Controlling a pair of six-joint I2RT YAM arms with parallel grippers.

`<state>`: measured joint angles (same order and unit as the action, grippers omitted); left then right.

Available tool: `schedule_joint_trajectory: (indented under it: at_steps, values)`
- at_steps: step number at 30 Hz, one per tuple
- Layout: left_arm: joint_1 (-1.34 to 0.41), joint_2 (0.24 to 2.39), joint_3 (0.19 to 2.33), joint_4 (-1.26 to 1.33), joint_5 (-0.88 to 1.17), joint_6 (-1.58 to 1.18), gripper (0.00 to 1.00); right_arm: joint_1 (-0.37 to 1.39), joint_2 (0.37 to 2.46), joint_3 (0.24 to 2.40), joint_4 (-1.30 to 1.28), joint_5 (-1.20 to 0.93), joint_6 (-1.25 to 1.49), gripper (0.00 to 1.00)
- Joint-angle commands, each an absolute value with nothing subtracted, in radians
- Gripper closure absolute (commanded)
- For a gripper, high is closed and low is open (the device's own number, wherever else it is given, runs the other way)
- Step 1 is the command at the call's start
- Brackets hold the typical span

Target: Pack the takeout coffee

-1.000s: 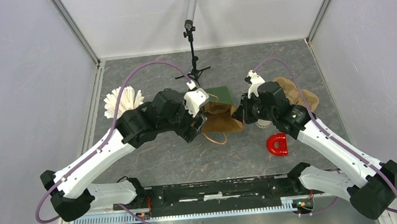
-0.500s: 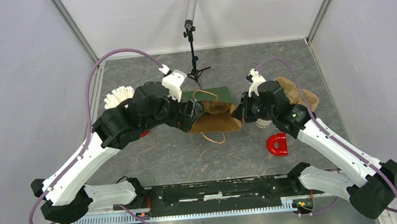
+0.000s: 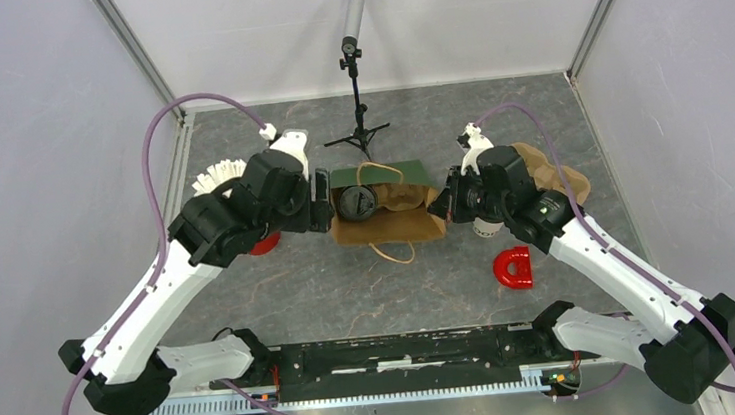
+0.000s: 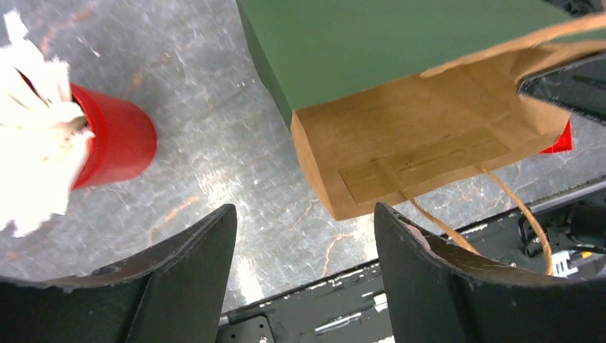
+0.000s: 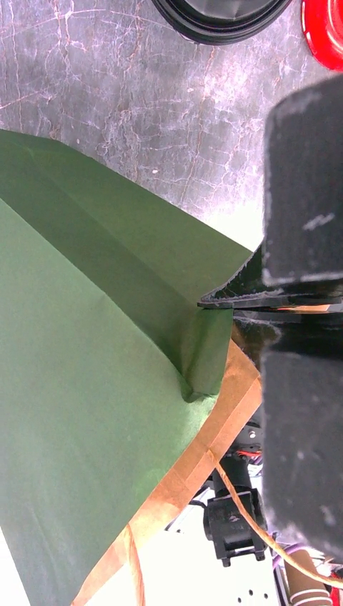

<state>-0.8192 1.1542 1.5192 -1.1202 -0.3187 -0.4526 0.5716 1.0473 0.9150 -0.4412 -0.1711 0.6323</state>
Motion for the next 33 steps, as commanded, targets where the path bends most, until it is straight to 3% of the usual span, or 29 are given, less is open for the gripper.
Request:
schedule_joint_trajectory:
  at_steps: [1, 16, 33]
  values:
    - [-0.797, 1.098, 1.407, -1.02, -0.248, -0.56, 0.26, 0.565, 1.052, 0.96, -0.407, -0.162, 0.672, 1.0]
    - [-0.708, 1.096, 1.248, -0.865, -0.197, -0.525, 0.52, 0.562, 1.035, 0.931, -0.361, -0.175, 0.706, 1.0]
    - [-0.688, 1.1, 1.208, -0.805, -0.138, -0.492, 0.65, 0.557, 1.036, 0.932, -0.36, -0.179, 0.704, 0.99]
